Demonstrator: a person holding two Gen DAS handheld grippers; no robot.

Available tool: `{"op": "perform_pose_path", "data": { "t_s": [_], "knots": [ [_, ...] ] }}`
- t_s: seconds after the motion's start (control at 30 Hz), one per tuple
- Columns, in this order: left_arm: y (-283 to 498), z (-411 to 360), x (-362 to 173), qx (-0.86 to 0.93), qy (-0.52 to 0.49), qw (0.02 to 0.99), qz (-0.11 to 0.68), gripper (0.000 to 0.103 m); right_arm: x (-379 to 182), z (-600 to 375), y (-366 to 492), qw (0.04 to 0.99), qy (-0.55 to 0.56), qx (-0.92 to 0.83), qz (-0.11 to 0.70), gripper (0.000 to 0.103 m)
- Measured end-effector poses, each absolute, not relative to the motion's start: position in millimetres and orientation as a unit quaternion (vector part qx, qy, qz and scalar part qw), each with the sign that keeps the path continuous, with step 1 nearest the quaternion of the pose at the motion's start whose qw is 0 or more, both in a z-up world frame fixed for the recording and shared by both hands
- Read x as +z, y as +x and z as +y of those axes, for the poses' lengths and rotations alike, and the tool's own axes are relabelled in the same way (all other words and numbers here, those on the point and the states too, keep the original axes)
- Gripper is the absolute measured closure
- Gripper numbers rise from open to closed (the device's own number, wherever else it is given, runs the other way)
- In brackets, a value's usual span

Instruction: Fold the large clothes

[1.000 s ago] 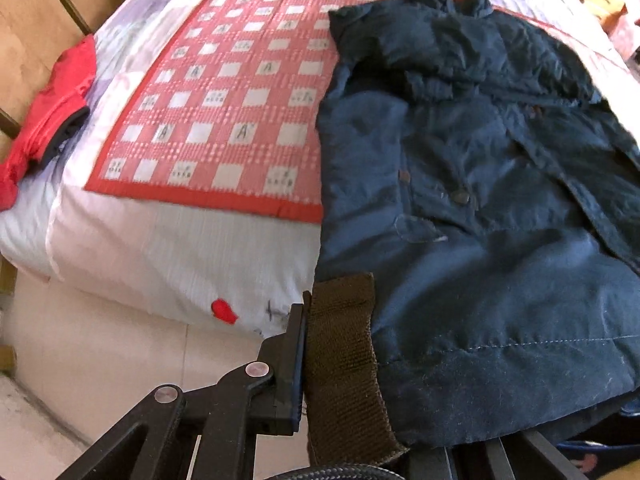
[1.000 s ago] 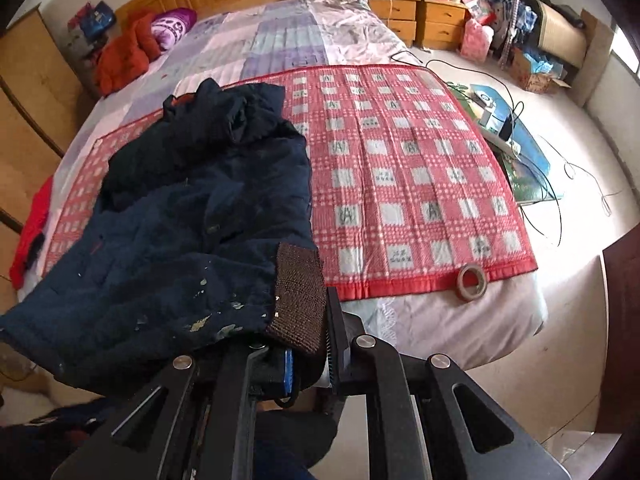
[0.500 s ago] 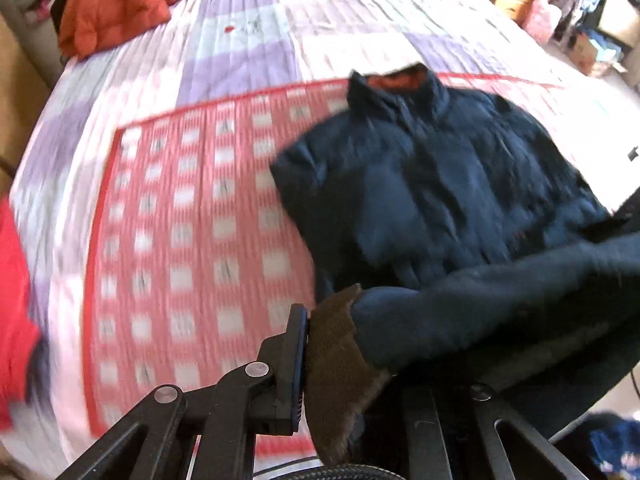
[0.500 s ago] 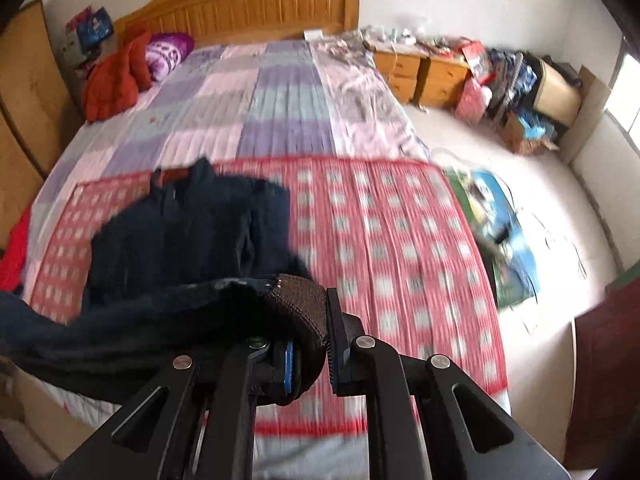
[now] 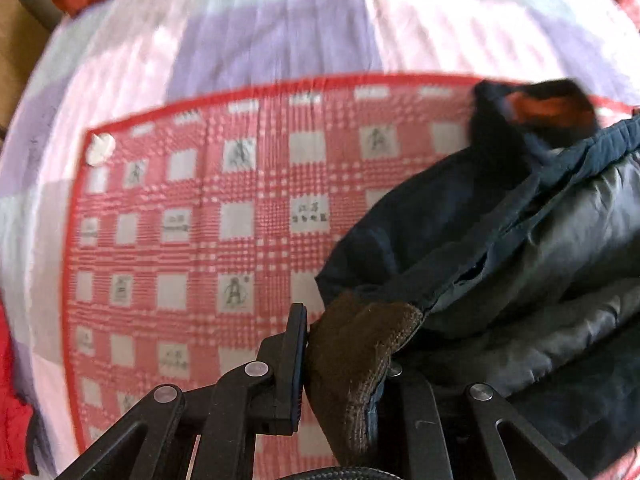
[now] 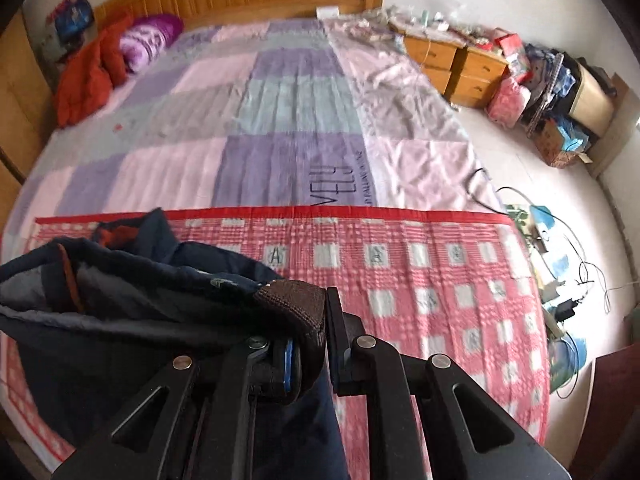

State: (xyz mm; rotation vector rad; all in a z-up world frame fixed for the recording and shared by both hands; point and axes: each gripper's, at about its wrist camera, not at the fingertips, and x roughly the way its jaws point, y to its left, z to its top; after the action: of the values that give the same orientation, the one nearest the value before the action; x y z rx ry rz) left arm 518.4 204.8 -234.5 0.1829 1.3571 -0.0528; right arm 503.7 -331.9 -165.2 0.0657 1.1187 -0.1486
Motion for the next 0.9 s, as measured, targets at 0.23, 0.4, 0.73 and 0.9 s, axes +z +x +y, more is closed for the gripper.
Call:
{"op": "perform_pose_path", "data": {
  "t_s": [0.23,0.4,0.73,0.9],
  "knots": [
    [557.0,194.7,-328.5,-0.034,0.095,0.734,0.672,0.076,-281.9,-343.1,559.8,0.796,0.047,-0.103,0.594,0.089],
    [561.0,199.9,-360.2,-0.040,0.076,0.737,0.670,0.054,-334.5,-341.5,571.9,0.781,0.050,-0.108,0.613,0.088],
    [546.8,236.3,-319.9,-0.057,0.010,0.774,0.631,0.019,-317.3,-356.7,573.1,0.782,0.030,-0.079,0.618,0.029],
    [551.9,262.0,-266.7,-0.081,-0.011,0.776,0.626,0.005,-245.0,-412.3,560.5,0.798,0.139,-0.045,0.585,0.002]
  ]
}}
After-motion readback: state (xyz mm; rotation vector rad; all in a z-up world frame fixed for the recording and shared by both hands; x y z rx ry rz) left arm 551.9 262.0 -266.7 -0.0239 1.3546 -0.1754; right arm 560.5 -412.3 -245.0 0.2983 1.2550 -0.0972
